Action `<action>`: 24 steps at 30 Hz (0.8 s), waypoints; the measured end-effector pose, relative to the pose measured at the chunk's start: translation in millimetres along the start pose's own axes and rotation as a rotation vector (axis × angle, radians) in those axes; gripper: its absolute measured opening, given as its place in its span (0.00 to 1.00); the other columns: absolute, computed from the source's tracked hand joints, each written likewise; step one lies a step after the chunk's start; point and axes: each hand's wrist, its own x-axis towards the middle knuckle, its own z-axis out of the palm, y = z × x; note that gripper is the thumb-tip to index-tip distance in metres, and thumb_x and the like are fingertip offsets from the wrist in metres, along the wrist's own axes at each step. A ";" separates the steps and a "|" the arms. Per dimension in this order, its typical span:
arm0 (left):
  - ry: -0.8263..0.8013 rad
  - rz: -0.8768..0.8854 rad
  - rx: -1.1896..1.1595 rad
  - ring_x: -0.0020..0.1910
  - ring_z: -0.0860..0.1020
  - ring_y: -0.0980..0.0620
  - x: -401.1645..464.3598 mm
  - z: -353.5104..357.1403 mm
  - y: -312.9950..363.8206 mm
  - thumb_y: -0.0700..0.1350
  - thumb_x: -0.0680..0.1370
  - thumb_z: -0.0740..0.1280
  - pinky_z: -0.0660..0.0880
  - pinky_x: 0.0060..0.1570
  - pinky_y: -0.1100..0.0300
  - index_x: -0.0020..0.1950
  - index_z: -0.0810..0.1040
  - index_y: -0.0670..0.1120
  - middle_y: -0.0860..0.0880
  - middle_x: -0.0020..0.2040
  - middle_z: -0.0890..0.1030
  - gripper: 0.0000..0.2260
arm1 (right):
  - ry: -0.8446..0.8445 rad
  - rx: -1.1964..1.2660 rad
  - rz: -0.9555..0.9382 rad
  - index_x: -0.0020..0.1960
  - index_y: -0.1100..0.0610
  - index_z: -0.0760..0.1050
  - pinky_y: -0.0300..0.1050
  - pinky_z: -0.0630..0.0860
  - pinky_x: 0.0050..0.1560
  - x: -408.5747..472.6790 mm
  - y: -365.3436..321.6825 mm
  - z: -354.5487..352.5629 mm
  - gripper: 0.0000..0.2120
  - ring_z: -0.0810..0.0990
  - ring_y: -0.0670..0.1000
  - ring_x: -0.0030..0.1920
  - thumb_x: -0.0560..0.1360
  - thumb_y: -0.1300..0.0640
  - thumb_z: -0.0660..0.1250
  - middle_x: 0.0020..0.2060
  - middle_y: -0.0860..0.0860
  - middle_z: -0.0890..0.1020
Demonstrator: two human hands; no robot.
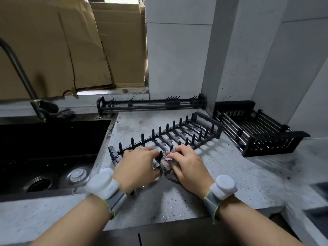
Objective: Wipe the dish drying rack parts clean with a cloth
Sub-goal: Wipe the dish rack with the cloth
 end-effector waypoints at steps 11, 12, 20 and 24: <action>0.020 0.012 0.022 0.57 0.77 0.53 -2.4 1.4 -0.7 0.58 0.75 0.63 0.68 0.59 0.48 0.52 0.74 0.54 0.59 0.55 0.77 0.10 | -0.012 -0.046 0.129 0.47 0.58 0.79 0.48 0.73 0.50 14.7 3.9 -5.8 0.05 0.73 0.51 0.47 0.77 0.61 0.64 0.45 0.51 0.79; 0.021 0.012 0.025 0.56 0.77 0.53 -1.7 1.3 -1.2 0.58 0.75 0.63 0.69 0.58 0.48 0.51 0.73 0.54 0.59 0.54 0.77 0.10 | 0.030 -0.041 0.157 0.47 0.58 0.79 0.48 0.73 0.49 12.4 2.1 -2.3 0.05 0.73 0.51 0.47 0.77 0.62 0.64 0.45 0.51 0.78; 0.010 0.013 0.013 0.56 0.78 0.51 0.7 3.7 -1.8 0.58 0.75 0.64 0.69 0.57 0.49 0.53 0.75 0.55 0.58 0.54 0.78 0.10 | 0.117 -0.069 0.323 0.56 0.61 0.77 0.38 0.62 0.48 6.0 -11.5 10.1 0.09 0.71 0.50 0.48 0.77 0.64 0.62 0.52 0.54 0.75; 0.009 0.018 0.005 0.56 0.77 0.51 -0.6 1.3 -0.1 0.58 0.76 0.64 0.69 0.58 0.49 0.56 0.75 0.57 0.58 0.55 0.78 0.11 | 0.122 0.024 0.467 0.60 0.60 0.75 0.34 0.62 0.47 9.5 -10.0 0.0 0.10 0.68 0.47 0.47 0.81 0.61 0.60 0.56 0.52 0.72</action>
